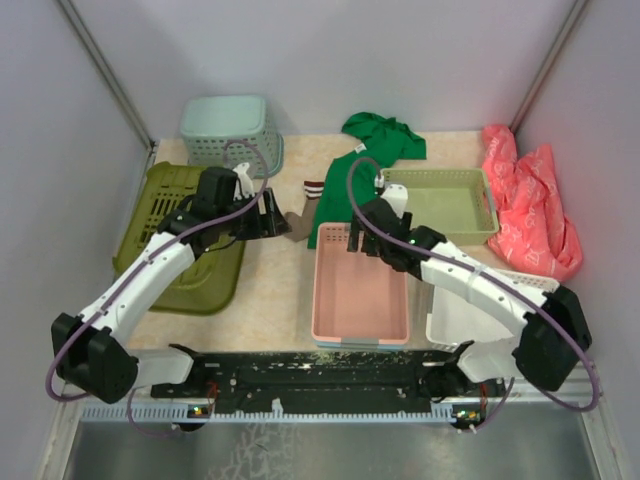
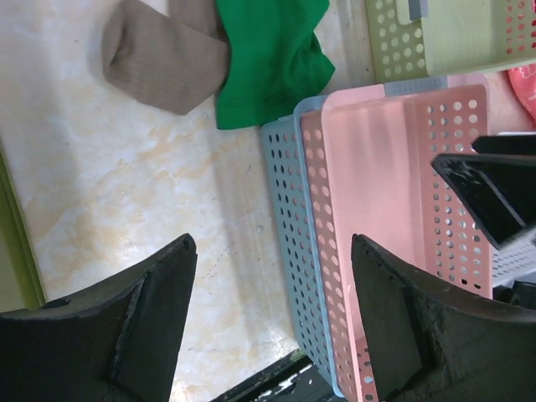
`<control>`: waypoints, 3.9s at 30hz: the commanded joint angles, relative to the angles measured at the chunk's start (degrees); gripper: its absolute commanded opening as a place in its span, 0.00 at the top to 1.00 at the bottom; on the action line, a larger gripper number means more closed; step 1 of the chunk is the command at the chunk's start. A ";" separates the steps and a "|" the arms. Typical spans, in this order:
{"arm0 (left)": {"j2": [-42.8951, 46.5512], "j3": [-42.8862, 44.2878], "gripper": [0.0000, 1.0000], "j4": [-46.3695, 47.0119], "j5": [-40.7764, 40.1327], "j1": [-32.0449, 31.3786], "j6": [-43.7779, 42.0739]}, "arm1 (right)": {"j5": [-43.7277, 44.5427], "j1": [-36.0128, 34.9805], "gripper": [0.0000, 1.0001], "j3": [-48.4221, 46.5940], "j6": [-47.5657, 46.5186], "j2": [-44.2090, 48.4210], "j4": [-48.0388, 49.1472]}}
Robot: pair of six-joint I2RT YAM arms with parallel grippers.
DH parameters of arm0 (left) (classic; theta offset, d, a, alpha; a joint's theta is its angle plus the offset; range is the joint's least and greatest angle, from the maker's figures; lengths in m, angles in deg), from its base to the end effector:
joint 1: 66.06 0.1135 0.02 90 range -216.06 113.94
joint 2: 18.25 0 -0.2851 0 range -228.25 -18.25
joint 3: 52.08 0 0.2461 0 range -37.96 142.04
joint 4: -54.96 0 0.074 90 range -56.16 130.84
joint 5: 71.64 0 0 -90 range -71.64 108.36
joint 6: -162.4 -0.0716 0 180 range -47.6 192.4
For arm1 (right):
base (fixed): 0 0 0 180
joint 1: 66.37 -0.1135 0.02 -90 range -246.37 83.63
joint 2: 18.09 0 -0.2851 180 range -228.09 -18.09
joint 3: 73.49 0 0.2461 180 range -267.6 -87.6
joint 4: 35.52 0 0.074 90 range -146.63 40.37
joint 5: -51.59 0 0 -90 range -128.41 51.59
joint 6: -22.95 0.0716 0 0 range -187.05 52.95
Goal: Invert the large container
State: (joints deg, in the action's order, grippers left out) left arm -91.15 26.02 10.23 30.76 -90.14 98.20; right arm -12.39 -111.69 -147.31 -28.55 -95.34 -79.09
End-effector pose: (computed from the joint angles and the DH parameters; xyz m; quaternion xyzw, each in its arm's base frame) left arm 0.2606 -0.1333 0.3167 0.0325 0.8999 -0.2673 0.3431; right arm 0.2312 0.1892 0.2757 0.0284 0.9098 0.0826 0.4057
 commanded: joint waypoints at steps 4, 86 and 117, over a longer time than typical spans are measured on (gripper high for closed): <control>-1.05 -0.87 0.20 2.00 -6.08 0.51 2.73 | -6.89 -1.17 0.22 -0.17 1.68 2.81 1.52; -11.95 -6.16 0.37 7.08 -3.75 -14.22 6.27 | -1.93 26.95 1.00 -22.68 -16.04 14.78 -2.65; -17.68 16.32 0.19 -8.65 -19.73 -18.24 -12.39 | 8.39 26.98 1.00 -31.72 -23.06 -8.94 -6.86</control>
State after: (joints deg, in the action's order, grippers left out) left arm -111.08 45.89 7.00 10.89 -102.75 87.84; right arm -2.48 -84.78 -178.08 -51.52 -107.93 -87.57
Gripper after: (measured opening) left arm 0.788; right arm 0.035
